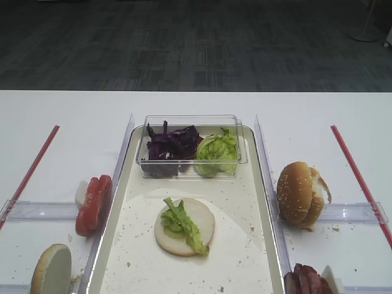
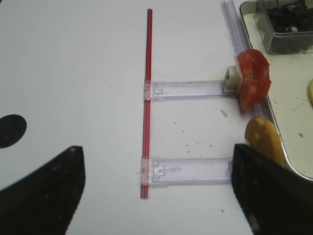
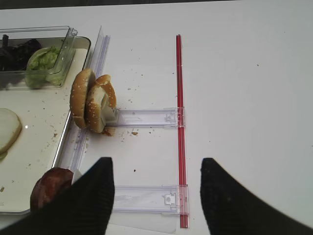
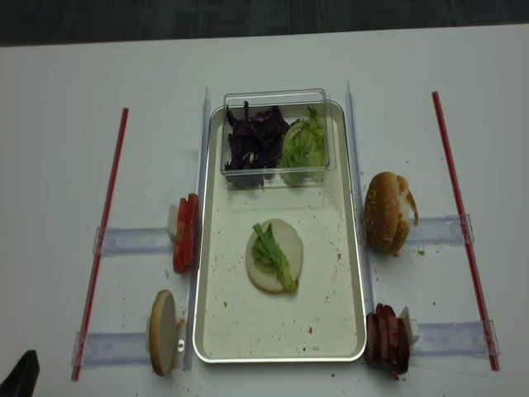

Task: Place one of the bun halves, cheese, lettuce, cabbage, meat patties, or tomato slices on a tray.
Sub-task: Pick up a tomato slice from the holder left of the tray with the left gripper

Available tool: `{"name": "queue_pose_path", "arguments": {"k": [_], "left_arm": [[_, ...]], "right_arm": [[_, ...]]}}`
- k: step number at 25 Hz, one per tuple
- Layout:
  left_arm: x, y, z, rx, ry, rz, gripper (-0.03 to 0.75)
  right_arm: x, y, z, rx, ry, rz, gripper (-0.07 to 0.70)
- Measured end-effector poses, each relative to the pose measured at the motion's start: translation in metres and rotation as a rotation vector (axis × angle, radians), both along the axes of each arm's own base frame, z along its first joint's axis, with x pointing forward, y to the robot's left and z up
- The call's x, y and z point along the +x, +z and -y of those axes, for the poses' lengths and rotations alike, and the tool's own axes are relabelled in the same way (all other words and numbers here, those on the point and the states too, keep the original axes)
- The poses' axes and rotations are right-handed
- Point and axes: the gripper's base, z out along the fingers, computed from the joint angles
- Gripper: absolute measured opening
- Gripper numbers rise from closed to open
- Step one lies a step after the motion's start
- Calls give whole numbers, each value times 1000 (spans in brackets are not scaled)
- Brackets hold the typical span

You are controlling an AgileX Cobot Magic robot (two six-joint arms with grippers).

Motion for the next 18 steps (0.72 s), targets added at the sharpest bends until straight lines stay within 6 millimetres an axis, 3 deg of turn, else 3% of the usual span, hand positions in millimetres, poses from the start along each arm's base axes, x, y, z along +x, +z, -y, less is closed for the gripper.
{"name": "queue_pose_path", "arguments": {"k": [9, 18], "left_arm": [[2, 0, 0, 0, 0, -12, 563], [48, -4, -2, -15, 4, -345, 563]], "right_arm": [[0, 0, 0, 0, 0, 0, 427], [0, 0, 0, 0, 0, 0, 427]]}}
